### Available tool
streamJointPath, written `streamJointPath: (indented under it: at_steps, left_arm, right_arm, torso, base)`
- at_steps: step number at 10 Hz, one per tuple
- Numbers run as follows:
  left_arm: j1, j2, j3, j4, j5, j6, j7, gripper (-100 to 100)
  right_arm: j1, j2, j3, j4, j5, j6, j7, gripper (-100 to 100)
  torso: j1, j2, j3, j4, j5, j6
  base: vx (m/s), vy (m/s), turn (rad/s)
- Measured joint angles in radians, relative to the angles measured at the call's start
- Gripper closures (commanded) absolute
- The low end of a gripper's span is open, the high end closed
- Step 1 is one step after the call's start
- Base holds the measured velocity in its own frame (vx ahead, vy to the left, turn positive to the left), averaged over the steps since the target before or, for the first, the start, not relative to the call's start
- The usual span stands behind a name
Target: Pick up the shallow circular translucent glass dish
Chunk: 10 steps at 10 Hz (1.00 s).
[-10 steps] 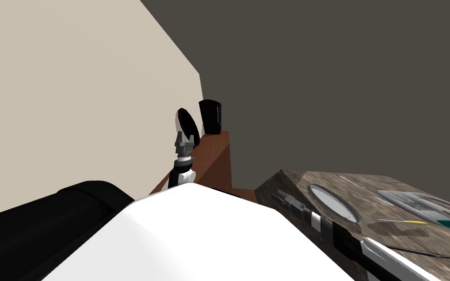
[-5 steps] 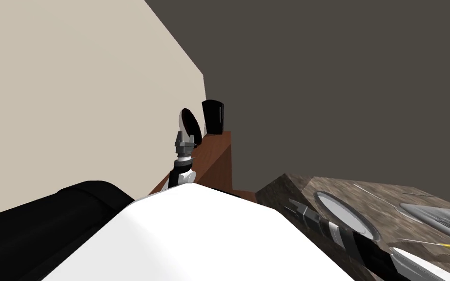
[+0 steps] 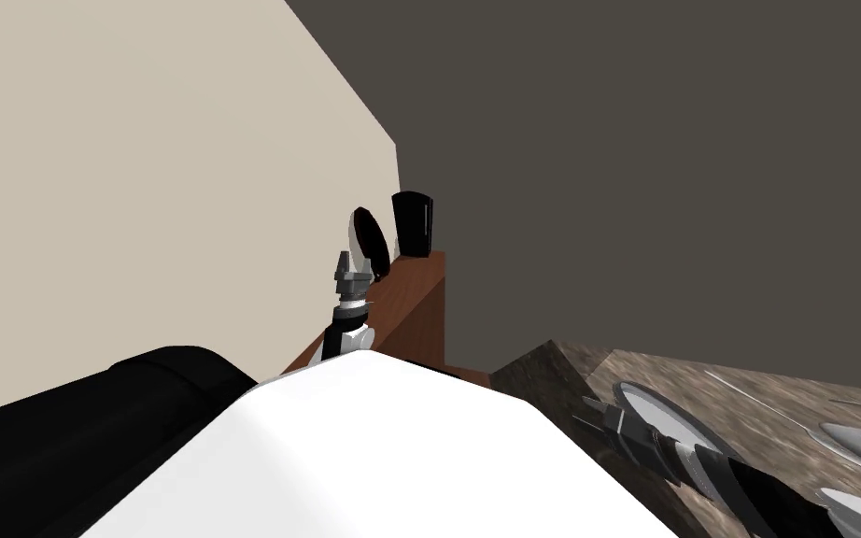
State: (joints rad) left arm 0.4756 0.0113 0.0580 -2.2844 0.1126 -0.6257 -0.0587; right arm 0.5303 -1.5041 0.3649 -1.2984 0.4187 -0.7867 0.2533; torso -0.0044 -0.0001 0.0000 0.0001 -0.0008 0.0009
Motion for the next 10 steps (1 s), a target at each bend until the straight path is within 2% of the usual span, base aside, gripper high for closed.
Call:
streamJointPath:
  at_steps: [2, 4, 5, 6, 7, 8, 9, 10]
  left_arm:
    - [0.0, 0.0, 0.0, 0.0, 0.0, 0.0, 0.0, 0]
    - [0.0, 0.0, 0.0, 0.0, 0.0, 0.0, 0.0, 0]
    - [0.0, 0.0, 0.0, 0.0, 0.0, 0.0, 0.0, 0]
    - [0.0, 0.0, 0.0, 0.0, 0.0, 0.0, 0.0, 0]
    - [0.0, 0.0, 0.0, 0.0, 0.0, 0.0, 0.0, 0]
    - [0.0, 0.0, 0.0, 0.0, 0.0, 0.0, 0.0, 0]
    - [0.0, 0.0, 0.0, 0.0, 0.0, 0.0, 0.0, 0]
    - [0.0, 0.0, 0.0, 0.0, 0.0, 0.0, 0.0, 0]
  right_arm:
    - [-0.018, -0.045, 0.024, 0.038, 0.033, -0.009, -0.005, -100]
    - [0.018, -0.097, 0.019, 0.041, 0.035, -0.003, 0.007, -100]
    - [-0.002, -0.102, 0.031, 0.067, 0.052, -0.013, 0.005, -100]
    - [0.009, -0.133, 0.034, 0.063, 0.059, -0.008, -0.001, -100]
    - [-0.004, -0.134, 0.042, 0.089, 0.072, -0.017, -0.001, -100]
    - [0.021, -0.165, 0.046, 0.107, 0.077, -0.022, 0.009, -100]
    - [0.0, -0.17, 0.062, 0.131, 0.104, -0.03, 0.004, -100]
    - [0.019, -0.196, 0.071, 0.132, 0.11, -0.026, -0.001, -100]
  torso:
    - [0.001, 0.0, 0.0, 0.0, 0.0, 0.0]
    - [0.002, 0.001, 0.0, 0.0, 0.0, 0.0]
    - [0.001, 0.001, 0.001, 0.0, 0.0, 0.001]
    - [0.001, 0.001, 0.001, 0.0, 0.0, 0.0]
    - [0.001, 0.001, 0.001, 0.0, 0.0, 0.001]
    - [-0.001, 0.001, 0.001, 0.0, 0.0, 0.001]
    - [-0.002, 0.001, 0.0, 0.0, -0.001, 0.0]
    - [-0.003, 0.001, 0.0, 0.0, -0.001, 0.001]
  base:
    - [0.011, -0.032, 0.047]
    - [0.01, -0.041, 0.053]
    - [0.003, -0.052, 0.056]
    - [0.007, -0.044, 0.034]
    - [0.013, -0.081, 0.061]
    - [0.014, -0.092, 0.05]
    - [0.01, -0.104, 0.042]
    - [0.007, -0.085, 0.024]
